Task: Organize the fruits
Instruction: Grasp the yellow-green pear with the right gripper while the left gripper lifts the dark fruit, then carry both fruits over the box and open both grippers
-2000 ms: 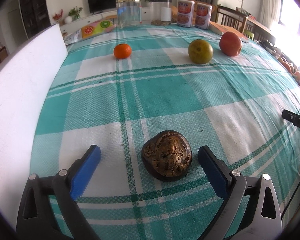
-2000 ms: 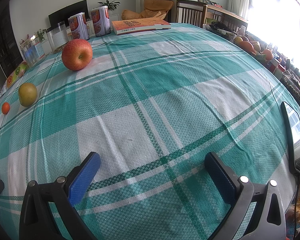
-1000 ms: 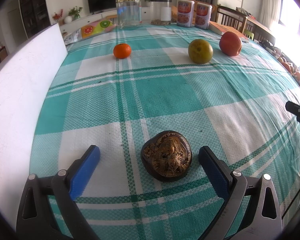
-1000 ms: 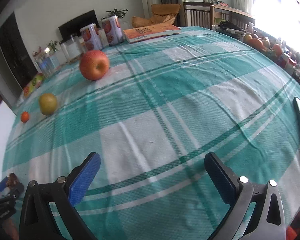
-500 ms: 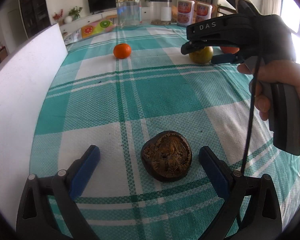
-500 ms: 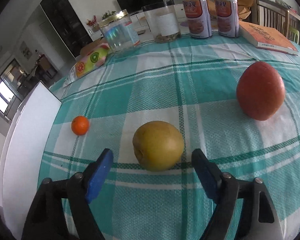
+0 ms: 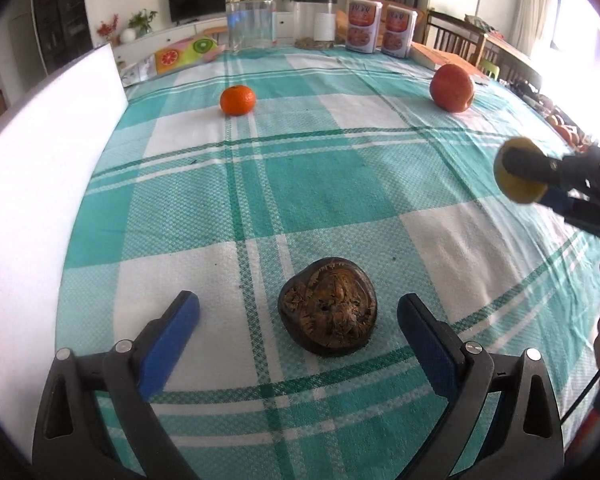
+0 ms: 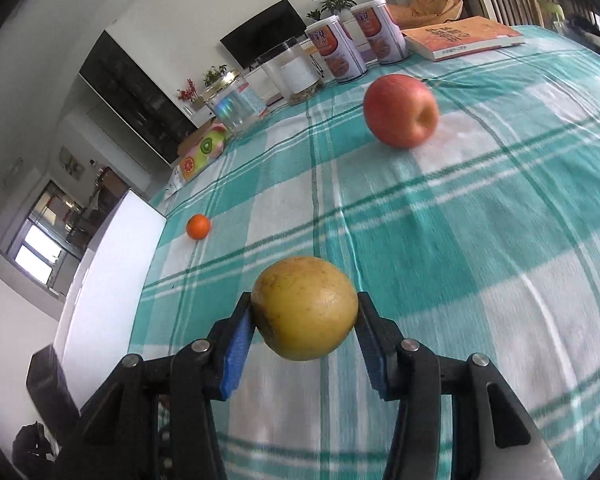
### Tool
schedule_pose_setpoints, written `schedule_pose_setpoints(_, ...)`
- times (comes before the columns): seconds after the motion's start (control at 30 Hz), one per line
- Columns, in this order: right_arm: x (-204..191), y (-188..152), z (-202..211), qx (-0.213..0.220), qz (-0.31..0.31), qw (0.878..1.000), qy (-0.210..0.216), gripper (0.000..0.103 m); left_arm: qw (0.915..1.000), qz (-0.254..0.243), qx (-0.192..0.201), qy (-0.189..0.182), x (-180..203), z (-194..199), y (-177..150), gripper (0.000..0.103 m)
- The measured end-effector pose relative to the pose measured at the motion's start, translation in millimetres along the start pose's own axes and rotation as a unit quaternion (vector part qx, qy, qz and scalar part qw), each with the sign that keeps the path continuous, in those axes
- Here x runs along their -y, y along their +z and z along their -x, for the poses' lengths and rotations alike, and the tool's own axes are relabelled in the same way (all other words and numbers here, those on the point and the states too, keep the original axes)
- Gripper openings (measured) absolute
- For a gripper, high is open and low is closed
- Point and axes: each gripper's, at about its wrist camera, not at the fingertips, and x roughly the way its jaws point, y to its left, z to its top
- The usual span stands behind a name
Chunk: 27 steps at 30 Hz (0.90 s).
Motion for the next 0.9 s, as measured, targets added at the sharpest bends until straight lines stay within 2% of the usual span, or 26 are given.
schedule_pose_setpoints(0.1, 9.3, -28.2, 26.0, 0.022, 0.001, 1.0, -0.002, 0.049, 0.9985, 0.019, -0.004, -0.05, -8.1, 8.5, -4.1, 0.1)
schedule_pose_setpoints(0.2, 21.2, -47.5, 35.0, 0.035, -0.013, 0.999, -0.002, 0.049, 0.9991, -0.002, -0.004, -0.043, -5.9, 9.4, -2.6, 0.099)
schedule_pose_setpoints(0.27, 26.9, -48.2, 32.0, 0.024, -0.028, 0.999, 0.002, 0.049, 0.9994, -0.02, 0.004, -0.028, -2.7, 11.4, 1.5, 0.098)
schedule_pose_setpoints(0.33, 23.9, -46.4, 32.1, 0.031, -0.017, 0.999, -0.003, 0.049, 0.9993, -0.024, 0.014, -0.024, 0.5, 12.8, 6.8, 0.098)
schedule_pose_setpoints(0.4, 20.9, -46.6, 32.6, 0.035, -0.013, 0.999, 0.001, 0.049, 0.9993, -0.028, 0.006, -0.022, 5.3, 9.8, 9.6, 0.098)
schedule_pose_setpoints(0.43, 19.8, -47.7, 31.4, 0.034, -0.011, 0.999, 0.001, 0.049, 0.9992, -0.038, 0.001, -0.013, 10.4, 8.8, 8.1, 0.093)
schedule_pose_setpoints(0.47, 19.3, -48.7, 31.1, 0.032, -0.009, 0.999, -0.002, 0.049, 0.9986, -0.053, -0.002, -0.001, 16.9, 7.9, 4.6, 0.083)
schedule_pose_setpoints(0.5, 18.5, -50.1, 30.2, 0.031, -0.009, 0.999, -0.004, 0.049, 0.9977, -0.066, -0.01, 0.01, 21.0, 4.7, 0.8, 0.052)
schedule_pose_setpoints(0.53, 18.2, -50.7, 30.5, 0.031, -0.008, 0.999, -0.005, 0.049, 0.9976, -0.068, 0.0, 0.01, 23.0, 6.2, -2.6, 0.046)
schedule_pose_setpoints(0.63, 15.5, -52.2, 31.5, 0.034, 0.0, 0.999, -0.009, 0.049, 0.9989, -0.047, -0.002, 0.005, 20.6, 10.4, -5.2, 0.046)
schedule_pose_setpoints(0.7, 10.5, -53.3, 33.3, 0.035, 0.011, 0.999, -0.01, 0.049, 0.9995, -0.007, -0.01, -0.03, 12.5, 24.6, -5.3, 0.046)
schedule_pose_setpoints(0.77, 0.8, -53.9, 35.6, 0.034, 0.025, 0.999, -0.01, 0.049, 0.9963, 0.034, -0.008, -0.078, 1.8, 54.0, -5.1, 0.046)
schedule_pose_setpoints(0.83, -16.6, -52.7, 35.8, 0.025, 0.036, 0.999, 0.006, 0.049, 0.9905, 0.065, 0.003, -0.122, -9.4, 91.6, -5.3, 0.046)
schedule_pose_setpoints(0.9, -47.9, -49.9, 33.8, 0.012, 0.056, 0.998, 0.036, 0.049, 0.986, 0.084, 0.024, -0.142, -25.1, 131.2, -4.8, 0.046)
